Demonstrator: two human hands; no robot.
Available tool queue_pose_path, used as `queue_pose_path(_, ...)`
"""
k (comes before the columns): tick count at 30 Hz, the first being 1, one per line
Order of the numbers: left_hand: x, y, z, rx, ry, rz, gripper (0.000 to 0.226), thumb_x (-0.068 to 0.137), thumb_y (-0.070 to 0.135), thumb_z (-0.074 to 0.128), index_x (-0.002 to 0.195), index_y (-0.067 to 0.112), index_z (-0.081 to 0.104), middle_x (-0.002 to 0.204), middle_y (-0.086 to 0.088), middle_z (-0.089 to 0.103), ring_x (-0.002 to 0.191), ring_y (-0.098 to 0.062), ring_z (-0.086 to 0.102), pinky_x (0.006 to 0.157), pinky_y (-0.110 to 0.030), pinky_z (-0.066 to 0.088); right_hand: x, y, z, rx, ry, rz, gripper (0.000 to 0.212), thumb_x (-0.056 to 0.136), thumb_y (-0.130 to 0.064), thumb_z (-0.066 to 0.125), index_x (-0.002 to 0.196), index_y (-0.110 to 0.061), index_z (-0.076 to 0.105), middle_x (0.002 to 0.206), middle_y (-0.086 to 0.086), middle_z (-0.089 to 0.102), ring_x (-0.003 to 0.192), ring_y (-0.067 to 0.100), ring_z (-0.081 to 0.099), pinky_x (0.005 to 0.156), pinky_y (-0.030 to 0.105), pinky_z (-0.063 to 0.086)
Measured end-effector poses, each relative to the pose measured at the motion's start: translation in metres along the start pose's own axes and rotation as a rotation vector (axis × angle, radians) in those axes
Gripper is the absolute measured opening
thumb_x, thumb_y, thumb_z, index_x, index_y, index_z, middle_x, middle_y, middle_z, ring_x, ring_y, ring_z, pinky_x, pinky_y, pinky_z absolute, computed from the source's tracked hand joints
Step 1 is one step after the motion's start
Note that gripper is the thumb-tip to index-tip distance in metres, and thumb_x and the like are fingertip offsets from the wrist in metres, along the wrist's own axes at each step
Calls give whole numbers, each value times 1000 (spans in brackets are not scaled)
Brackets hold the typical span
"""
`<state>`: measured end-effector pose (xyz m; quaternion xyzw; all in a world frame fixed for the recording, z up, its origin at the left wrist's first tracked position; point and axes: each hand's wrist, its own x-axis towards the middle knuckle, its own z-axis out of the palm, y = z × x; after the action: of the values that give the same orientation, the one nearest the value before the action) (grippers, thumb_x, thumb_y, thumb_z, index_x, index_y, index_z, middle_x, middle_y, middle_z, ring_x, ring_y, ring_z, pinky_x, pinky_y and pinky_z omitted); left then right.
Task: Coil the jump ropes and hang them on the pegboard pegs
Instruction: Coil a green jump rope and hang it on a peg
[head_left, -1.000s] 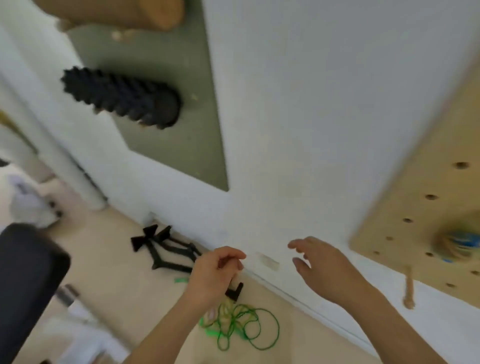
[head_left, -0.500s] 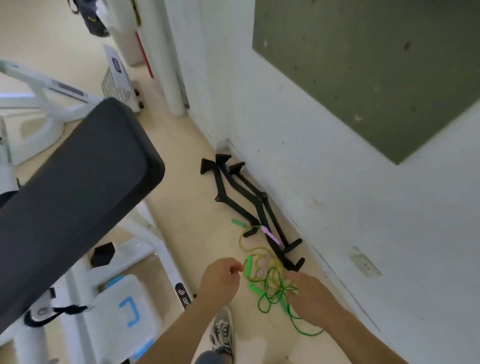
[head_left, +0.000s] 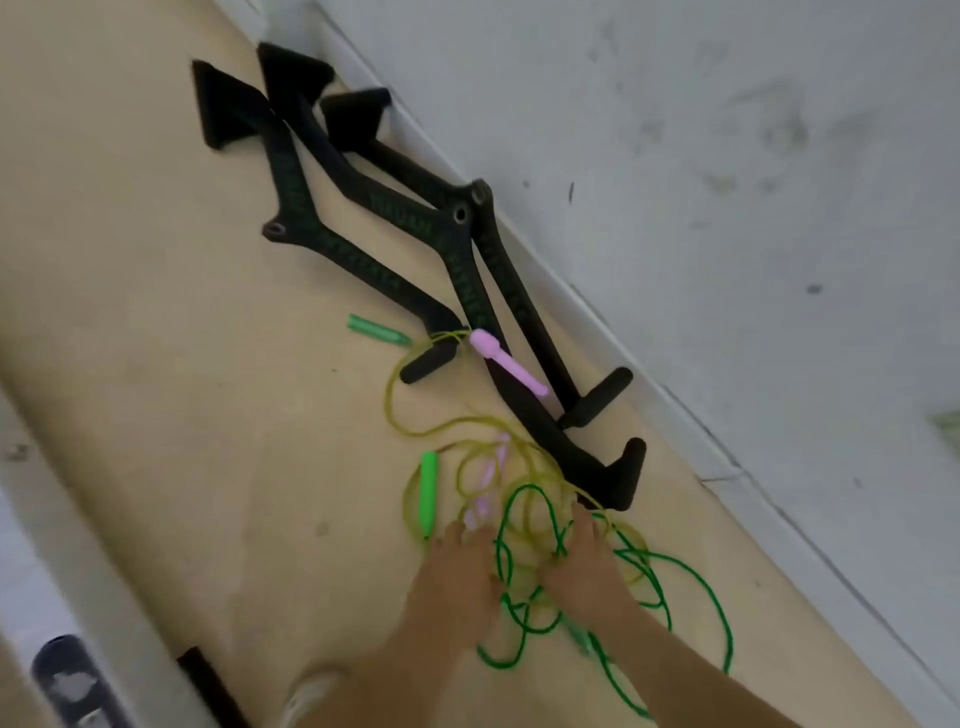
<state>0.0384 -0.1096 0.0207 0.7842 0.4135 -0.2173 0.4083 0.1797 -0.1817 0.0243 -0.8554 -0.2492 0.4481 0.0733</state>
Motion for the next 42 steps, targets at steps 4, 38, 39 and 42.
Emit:
queue_pose_path(4,45,9,24,-301,-158,-30,45,86,30,50,129,17,51,124,-11,60,108,-22,59,85,-25,46,53,14,23,343,-19,91,58,80,-11,68,132,-18,44,109,2,61,97,20,60,81,32,49)
queue_pose_path(38,-652,482,-621,-828,601,1082,22,103,18,41,82,14,49,81,-4,73,38,-18,49,41,-19,36,-641,-280,-535,168,582,-188,44,97,-24,48,138,-9,45,139,10,49,132,27,44,104,35,36)
queue_pose_path(39,-663,492,-626,-835,586,1123,23,103,19,41,82,15,48,81,-3,73,37,-17,47,43,-21,36,-659,-283,-537,293,541,-347,55,95,-20,52,147,-18,34,148,0,40,139,19,35,110,34,31)
queue_pose_path(42,-687,521,-644,-953,438,1180,23,104,21,38,83,15,45,85,-6,74,35,-14,44,42,-24,22,-711,-317,-534,721,140,-815,75,88,-26,66,149,-41,26,150,-22,35,138,-1,32,112,31,29)
